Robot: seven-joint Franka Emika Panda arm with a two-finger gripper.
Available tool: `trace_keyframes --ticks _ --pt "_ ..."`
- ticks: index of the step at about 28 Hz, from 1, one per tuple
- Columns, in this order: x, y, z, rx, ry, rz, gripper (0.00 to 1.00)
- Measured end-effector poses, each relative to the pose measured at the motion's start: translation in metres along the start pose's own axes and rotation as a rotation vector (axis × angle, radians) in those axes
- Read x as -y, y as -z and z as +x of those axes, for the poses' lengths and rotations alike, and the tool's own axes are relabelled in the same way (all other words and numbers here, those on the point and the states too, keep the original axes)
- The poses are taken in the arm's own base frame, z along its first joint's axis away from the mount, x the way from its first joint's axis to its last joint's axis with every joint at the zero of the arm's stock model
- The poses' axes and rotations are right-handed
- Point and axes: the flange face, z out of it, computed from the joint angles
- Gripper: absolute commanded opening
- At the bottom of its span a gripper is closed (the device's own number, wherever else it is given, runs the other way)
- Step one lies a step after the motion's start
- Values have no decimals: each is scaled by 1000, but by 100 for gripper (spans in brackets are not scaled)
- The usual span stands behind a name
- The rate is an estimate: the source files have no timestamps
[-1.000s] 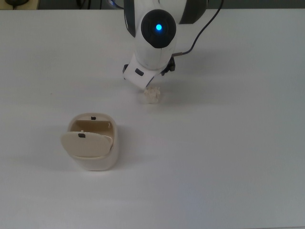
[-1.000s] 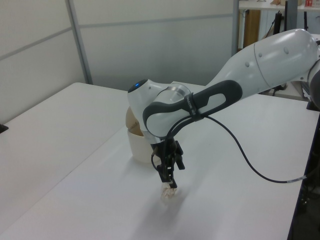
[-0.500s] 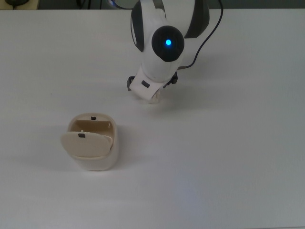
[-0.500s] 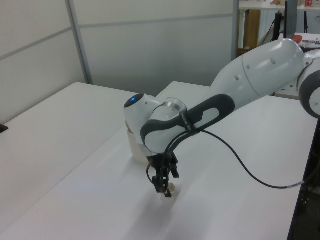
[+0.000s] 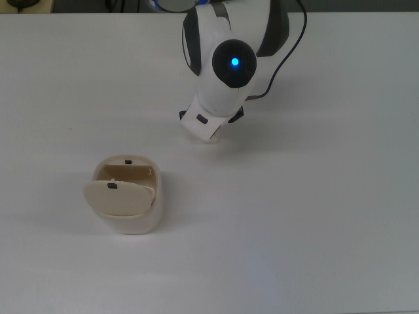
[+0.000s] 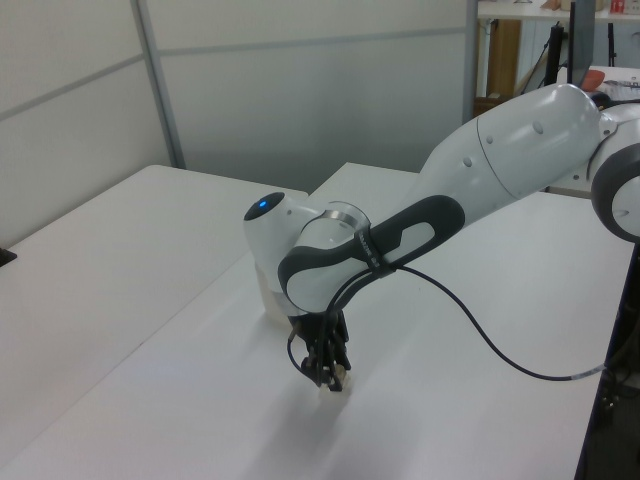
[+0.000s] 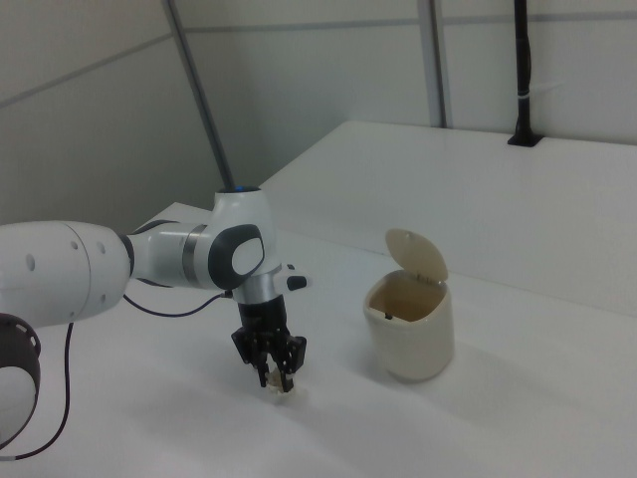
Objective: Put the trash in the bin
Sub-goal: 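Close the gripper on the paper ball, then lift the paper ball and carry it over the open cream bin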
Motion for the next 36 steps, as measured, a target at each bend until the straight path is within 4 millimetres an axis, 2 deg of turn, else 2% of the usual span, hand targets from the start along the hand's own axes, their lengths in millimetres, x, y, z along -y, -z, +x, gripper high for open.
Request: trace_keyframes --ticks 6,10,13,18,21,29,36 --pt "-6 22 2 -42 -15 -2 23" --pt "-16 50 -1 -92 -48 -6 23" --pt "-30 76 -8 -136 -91 -7 23" --pt "-64 126 -27 -222 -182 -9 25" --pt "-79 144 -32 -255 -226 -10 25" --pt "-113 177 -30 -389 -388 6 25" --pt "-139 191 -20 -558 -473 -2 28"
